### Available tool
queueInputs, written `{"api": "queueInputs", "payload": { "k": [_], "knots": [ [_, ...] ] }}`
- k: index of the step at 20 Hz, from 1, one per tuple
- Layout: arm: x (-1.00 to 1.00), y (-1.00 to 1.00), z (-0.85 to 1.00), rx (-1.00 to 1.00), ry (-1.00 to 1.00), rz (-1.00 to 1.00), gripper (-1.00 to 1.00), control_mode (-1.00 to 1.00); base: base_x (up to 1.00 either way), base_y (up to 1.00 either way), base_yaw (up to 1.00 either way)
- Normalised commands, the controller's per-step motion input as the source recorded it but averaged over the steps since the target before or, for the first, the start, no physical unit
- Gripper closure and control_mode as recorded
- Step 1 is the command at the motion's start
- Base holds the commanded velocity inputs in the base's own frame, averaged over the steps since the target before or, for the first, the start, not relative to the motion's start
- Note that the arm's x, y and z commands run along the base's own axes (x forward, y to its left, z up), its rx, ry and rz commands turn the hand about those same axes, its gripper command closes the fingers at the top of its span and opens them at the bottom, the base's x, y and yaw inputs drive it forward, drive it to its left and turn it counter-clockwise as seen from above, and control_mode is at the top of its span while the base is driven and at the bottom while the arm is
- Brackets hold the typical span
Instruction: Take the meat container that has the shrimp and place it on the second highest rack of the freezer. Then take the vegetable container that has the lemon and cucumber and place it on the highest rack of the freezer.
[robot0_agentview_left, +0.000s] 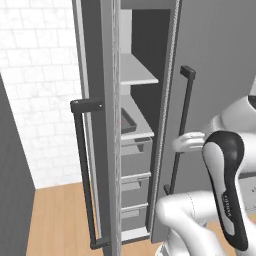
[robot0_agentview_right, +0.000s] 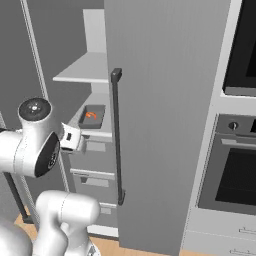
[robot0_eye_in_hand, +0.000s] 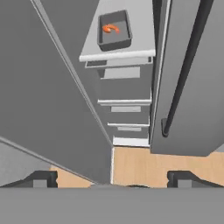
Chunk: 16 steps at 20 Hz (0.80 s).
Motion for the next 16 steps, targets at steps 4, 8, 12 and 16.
{"api": "queueInputs", "payload": {
  "k": [4,8,12,16],
  "knots": [
    [-0.63,-0.2,1.0,-0.34,0.0,0.02,-1.0,-1.0,0.0,0.0,0.0],
    [-0.86,-0.29,0.89,-0.34,0.0,0.0,-1.0,-1.0,0.0,0.0,0.0],
    [-0.99,-0.35,0.2,-0.22,-0.06,0.01,-1.0,-1.0,0.0,0.0,0.0],
    [-0.15,-0.12,-0.01,0.04,-0.02,0.0,-1.0,1.0,0.0,-0.04,-0.01]
  ]
}}
